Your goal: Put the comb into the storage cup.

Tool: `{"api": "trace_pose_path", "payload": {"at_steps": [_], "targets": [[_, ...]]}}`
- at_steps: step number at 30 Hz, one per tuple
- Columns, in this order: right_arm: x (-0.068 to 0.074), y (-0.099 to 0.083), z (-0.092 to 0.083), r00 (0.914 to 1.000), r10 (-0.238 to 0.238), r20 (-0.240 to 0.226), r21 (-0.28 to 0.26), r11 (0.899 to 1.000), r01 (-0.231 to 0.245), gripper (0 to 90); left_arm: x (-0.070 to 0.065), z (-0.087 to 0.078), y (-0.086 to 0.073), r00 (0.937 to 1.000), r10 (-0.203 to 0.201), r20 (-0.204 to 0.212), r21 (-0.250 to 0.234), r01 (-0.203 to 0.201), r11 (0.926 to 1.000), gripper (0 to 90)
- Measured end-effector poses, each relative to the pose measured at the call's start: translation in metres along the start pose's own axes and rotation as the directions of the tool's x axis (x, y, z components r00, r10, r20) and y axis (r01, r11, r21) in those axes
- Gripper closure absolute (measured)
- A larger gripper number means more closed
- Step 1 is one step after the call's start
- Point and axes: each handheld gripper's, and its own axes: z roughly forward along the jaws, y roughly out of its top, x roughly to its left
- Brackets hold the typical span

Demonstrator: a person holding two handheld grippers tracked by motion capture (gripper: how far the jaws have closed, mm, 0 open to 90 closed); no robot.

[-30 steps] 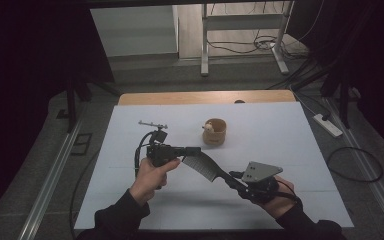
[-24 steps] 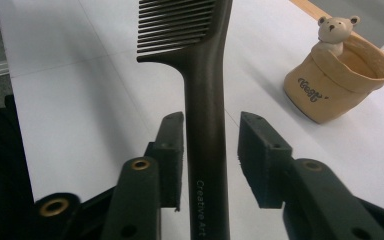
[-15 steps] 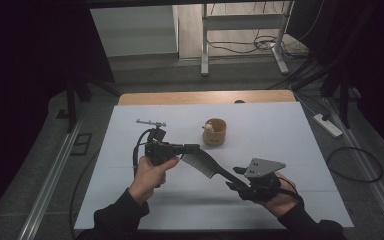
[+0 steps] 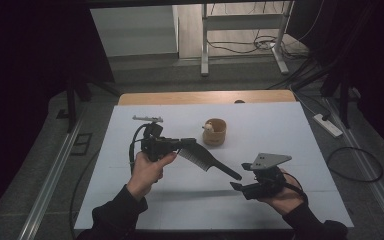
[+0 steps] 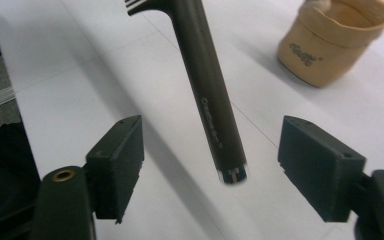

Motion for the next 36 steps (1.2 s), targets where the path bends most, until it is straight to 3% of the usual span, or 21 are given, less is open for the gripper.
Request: {"api": "trace_pose_path", "payload": {"at_steps": [6, 10, 16, 19, 36], "targets": [[-0.009, -0.005, -0.005, 0.9984, 0.055, 0.010, 0.020, 0.998, -0.055, 15.5, 0.000, 0.000, 0.006, 0.9988, 0.025, -0.042, -0.002, -0.025, 0.9997, 83.9], [-0.011, -0.007, -0.006, 0.9974, 0.068, 0.022, 0.029, 0.997, -0.069, 12.7, 0.002, -0.001, 0.009, 0.9981, 0.027, -0.056, -0.004, -0.027, 0.9996, 83.9], [-0.017, -0.013, -0.006, 0.9948, 0.097, 0.031, 0.082, 0.992, -0.100, 4.3, 0.001, -0.006, 0.017, 0.9946, 0.050, -0.091, -0.002, -0.050, 0.9987, 83.9], [-0.020, -0.015, -0.008, 0.9925, 0.114, 0.044, 0.079, 0.990, -0.117, 0.8, 0.001, -0.007, 0.019, 0.9929, 0.058, -0.104, -0.003, -0.058, 0.9983, 83.9], [-0.027, -0.031, -0.021, 0.9847, 0.137, 0.108, 0.095, 0.985, -0.147, 0.0, 0.002, -0.022, 0.042, 0.9836, 0.078, -0.162, -0.027, -0.084, 0.9961, 83.9]]}}
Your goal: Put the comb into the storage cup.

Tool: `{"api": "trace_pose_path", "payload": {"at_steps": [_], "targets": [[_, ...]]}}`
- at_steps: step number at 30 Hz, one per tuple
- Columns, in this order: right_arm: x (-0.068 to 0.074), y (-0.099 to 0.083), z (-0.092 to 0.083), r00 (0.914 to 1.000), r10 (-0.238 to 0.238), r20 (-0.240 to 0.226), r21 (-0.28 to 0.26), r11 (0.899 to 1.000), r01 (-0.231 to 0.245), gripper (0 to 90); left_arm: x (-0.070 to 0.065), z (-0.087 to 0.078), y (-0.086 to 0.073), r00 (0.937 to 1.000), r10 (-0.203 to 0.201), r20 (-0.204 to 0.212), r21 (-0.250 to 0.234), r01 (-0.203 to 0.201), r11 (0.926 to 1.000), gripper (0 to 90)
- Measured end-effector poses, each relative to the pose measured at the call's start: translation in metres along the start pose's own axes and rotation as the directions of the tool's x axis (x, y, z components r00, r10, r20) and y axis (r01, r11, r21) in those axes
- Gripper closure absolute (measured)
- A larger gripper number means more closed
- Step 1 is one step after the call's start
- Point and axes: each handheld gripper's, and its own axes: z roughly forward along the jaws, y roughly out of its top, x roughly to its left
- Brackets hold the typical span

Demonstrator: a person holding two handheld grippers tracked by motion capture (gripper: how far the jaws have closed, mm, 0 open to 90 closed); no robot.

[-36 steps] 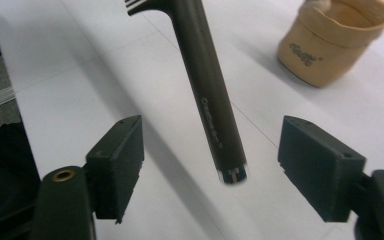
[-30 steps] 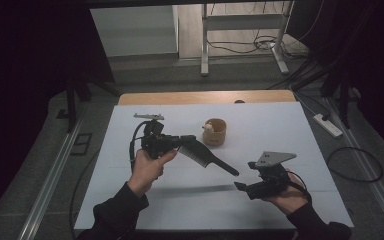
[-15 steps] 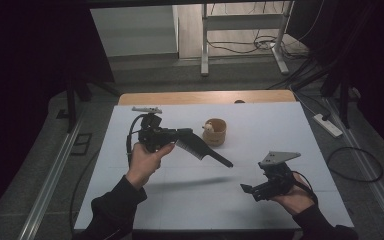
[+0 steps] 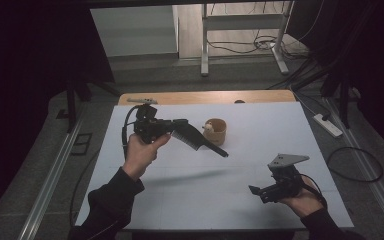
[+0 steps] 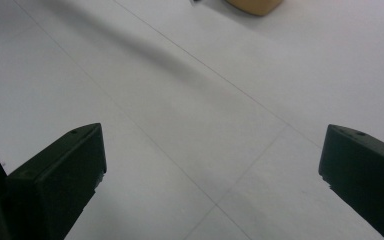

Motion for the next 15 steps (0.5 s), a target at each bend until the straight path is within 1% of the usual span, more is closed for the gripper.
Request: {"api": "trace_pose_path", "payload": {"at_steps": [2, 7, 8, 11, 14, 15], "targets": [[-0.002, -0.004, -0.003, 0.9998, 0.008, 0.016, 0.015, 1.000, -0.008, 0.0, 0.001, -0.001, 0.004, 1.0000, 0.000, -0.007, -0.007, 0.000, 1.0000, 83.9], [-0.004, -0.010, -0.005, 0.9994, 0.011, 0.032, 0.022, 1.000, -0.012, 0.0, 0.003, -0.003, 0.009, 0.9999, -0.003, -0.016, -0.014, 0.003, 0.9999, 83.9], [-0.006, -0.013, -0.007, 0.9988, 0.014, 0.047, 0.024, 1.000, -0.015, 0.0, 0.004, -0.003, 0.011, 0.9998, -0.002, -0.019, -0.014, 0.002, 0.9999, 83.9], [-0.007, -0.016, -0.009, 0.9980, 0.020, 0.059, 0.025, 0.999, -0.022, 0.0, 0.004, -0.002, 0.014, 0.9996, 0.000, -0.028, -0.012, 0.000, 0.9999, 83.9], [-0.009, -0.020, -0.013, 0.9963, 0.042, 0.075, 0.013, 0.999, -0.043, 0.0, 0.005, -0.003, 0.020, 0.9993, -0.001, -0.037, -0.017, 0.000, 0.9998, 83.9], [-0.009, -0.020, -0.013, 0.9963, 0.042, 0.075, 0.013, 0.999, -0.043, 0.0, 0.005, -0.003, 0.020, 0.9993, -0.001, -0.037, -0.017, 0.000, 0.9998, 83.9]]}}
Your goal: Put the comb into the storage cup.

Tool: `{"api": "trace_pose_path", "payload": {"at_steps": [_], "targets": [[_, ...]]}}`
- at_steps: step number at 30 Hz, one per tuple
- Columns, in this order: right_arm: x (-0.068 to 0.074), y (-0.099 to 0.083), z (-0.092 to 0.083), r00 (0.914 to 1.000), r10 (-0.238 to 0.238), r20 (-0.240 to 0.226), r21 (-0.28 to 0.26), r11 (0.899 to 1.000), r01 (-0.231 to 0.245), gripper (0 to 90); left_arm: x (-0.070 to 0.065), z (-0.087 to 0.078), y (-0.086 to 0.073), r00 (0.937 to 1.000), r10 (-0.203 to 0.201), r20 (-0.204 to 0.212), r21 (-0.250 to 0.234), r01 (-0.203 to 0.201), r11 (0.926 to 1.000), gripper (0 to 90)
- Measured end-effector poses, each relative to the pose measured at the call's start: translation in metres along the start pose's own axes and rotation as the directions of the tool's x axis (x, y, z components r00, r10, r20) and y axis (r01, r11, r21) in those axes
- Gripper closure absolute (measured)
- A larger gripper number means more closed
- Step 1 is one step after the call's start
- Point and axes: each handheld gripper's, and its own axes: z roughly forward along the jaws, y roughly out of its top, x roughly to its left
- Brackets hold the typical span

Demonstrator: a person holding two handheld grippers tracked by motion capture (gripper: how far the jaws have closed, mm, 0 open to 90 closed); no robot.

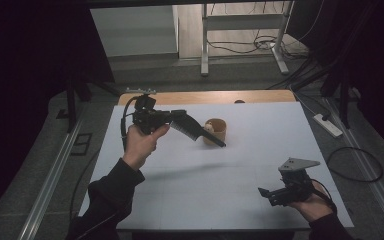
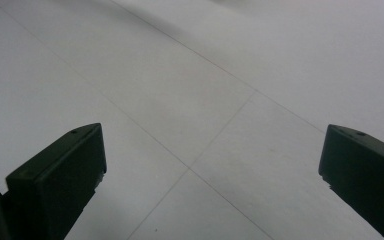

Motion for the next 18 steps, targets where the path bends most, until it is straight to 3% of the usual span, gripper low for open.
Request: {"api": "trace_pose_path", "payload": {"at_steps": [10, 18], "targets": [[-0.004, -0.011, -0.011, 0.9989, 0.040, 0.022, -0.014, 0.999, -0.040, 0.0, 0.001, -0.003, 0.015, 0.9995, 0.001, -0.031, -0.016, -0.002, 0.9999, 83.9], [-0.009, -0.023, -0.021, 0.9937, 0.077, 0.082, -0.012, 0.997, -0.077, 0.0, 0.003, -0.004, 0.023, 0.9990, -0.007, -0.043, -0.031, 0.006, 0.9995, 83.9]]}}
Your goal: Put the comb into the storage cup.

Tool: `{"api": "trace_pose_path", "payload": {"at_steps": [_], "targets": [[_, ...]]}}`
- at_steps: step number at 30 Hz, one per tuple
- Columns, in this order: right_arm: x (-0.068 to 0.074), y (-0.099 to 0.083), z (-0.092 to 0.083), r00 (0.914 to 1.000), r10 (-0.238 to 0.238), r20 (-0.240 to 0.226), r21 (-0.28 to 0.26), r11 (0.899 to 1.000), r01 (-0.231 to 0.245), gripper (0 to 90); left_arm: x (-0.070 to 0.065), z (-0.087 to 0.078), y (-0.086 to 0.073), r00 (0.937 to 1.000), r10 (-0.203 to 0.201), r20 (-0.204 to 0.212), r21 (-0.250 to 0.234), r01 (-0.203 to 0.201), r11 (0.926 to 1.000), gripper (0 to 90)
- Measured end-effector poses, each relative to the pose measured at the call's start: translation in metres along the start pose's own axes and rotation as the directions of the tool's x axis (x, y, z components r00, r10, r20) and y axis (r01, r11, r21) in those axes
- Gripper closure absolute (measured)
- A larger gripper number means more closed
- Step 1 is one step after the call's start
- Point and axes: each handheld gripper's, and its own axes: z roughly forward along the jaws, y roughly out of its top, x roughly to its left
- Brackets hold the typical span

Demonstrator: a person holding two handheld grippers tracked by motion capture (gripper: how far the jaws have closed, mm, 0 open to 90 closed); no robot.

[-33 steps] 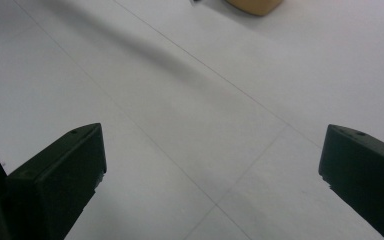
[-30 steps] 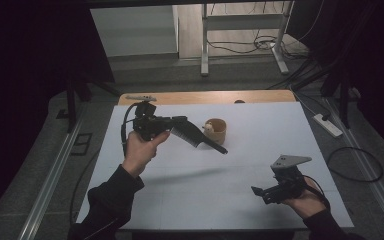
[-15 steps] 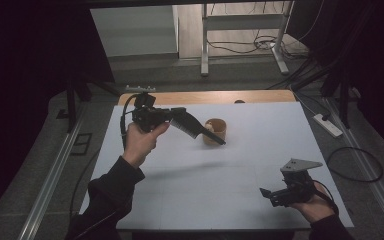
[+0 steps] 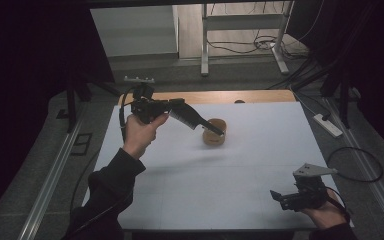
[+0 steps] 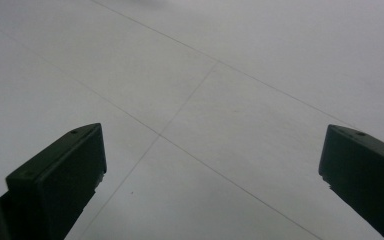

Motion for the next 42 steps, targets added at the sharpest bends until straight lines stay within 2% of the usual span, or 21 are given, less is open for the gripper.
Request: {"api": "trace_pose_path", "payload": {"at_steps": [12, 20, 42], "targets": [[-0.003, -0.012, -0.014, 0.9965, 0.075, 0.036, -0.013, 0.997, -0.075, 0.0, -0.001, 0.001, 0.014, 0.9995, 0.011, -0.030, -0.017, -0.012, 0.9998, 83.9], [0.001, -0.014, -0.019, 0.9963, 0.062, 0.059, -0.017, 0.998, -0.062, 0.0, -0.001, 0.006, 0.022, 0.9985, 0.015, -0.053, -0.012, -0.016, 0.9998, 83.9], [0.001, -0.017, -0.023, 0.9963, 0.071, 0.047, -0.038, 0.997, -0.069, 0.0, 0.003, 0.021, 0.036, 0.9933, 0.020, -0.114, -0.001, -0.021, 0.9998, 83.9]]}}
